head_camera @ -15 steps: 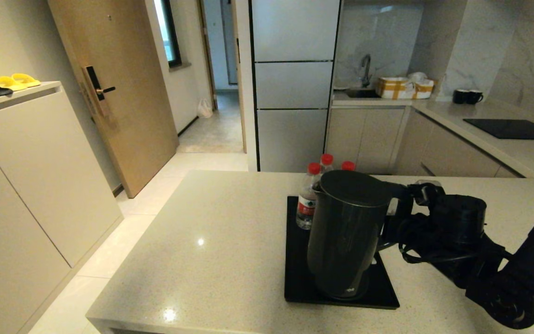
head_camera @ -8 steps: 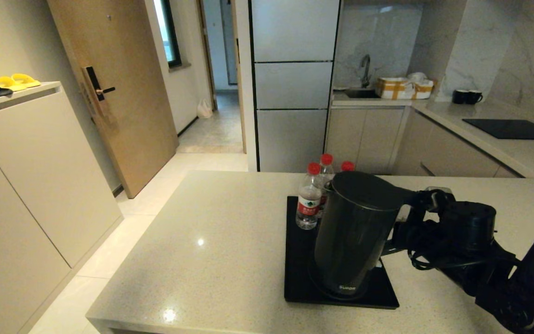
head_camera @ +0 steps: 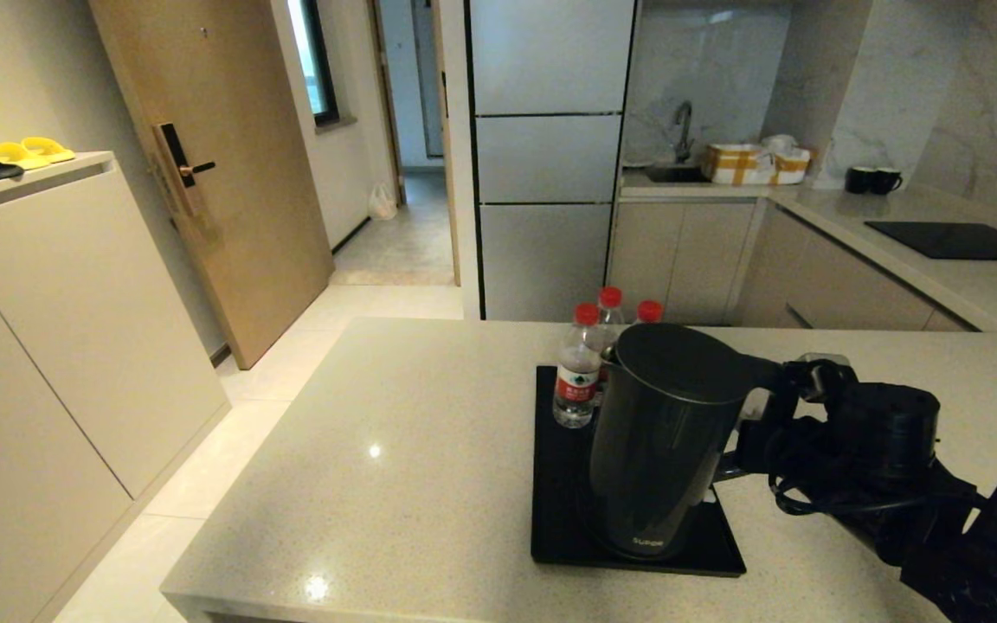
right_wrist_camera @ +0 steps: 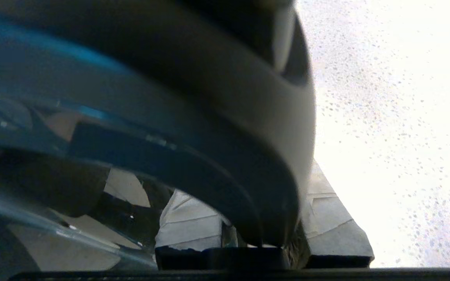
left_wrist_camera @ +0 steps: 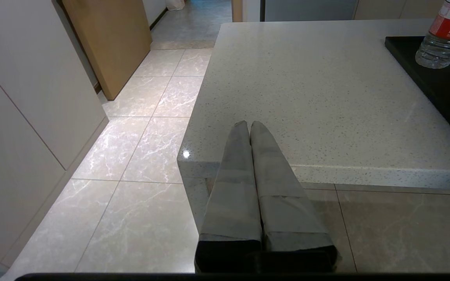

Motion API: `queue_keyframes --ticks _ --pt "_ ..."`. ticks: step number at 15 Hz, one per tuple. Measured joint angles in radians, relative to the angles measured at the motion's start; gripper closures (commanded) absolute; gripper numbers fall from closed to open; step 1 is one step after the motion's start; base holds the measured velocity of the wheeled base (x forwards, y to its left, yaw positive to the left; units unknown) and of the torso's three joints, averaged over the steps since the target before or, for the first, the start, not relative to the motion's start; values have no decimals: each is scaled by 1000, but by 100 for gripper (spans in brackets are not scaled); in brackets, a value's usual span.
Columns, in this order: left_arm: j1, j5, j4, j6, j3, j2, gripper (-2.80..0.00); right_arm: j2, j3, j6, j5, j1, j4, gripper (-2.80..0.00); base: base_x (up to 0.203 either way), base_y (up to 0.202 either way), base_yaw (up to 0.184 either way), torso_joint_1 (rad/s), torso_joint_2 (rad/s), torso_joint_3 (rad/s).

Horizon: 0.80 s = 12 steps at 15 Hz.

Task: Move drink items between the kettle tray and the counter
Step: Return the kettle to its original position

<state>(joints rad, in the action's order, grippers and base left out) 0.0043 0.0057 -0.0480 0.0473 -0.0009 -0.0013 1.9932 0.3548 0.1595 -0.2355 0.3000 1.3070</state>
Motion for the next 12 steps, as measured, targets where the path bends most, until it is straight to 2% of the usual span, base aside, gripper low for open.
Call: queue_keyframes --ticks 8,9,12 --pt "0 0 0 0 0 0 0 19 -69 -58 1 51 17 0 0 0 0 0 0 0" --pt "0 0 0 0 0 0 0 22 -72 -59 -1 53 18 -280 0 0 0 0 0 0" --pt "0 0 0 0 0 0 0 41 -87 -60 9 57 45 -280 0 0 0 0 0 0"
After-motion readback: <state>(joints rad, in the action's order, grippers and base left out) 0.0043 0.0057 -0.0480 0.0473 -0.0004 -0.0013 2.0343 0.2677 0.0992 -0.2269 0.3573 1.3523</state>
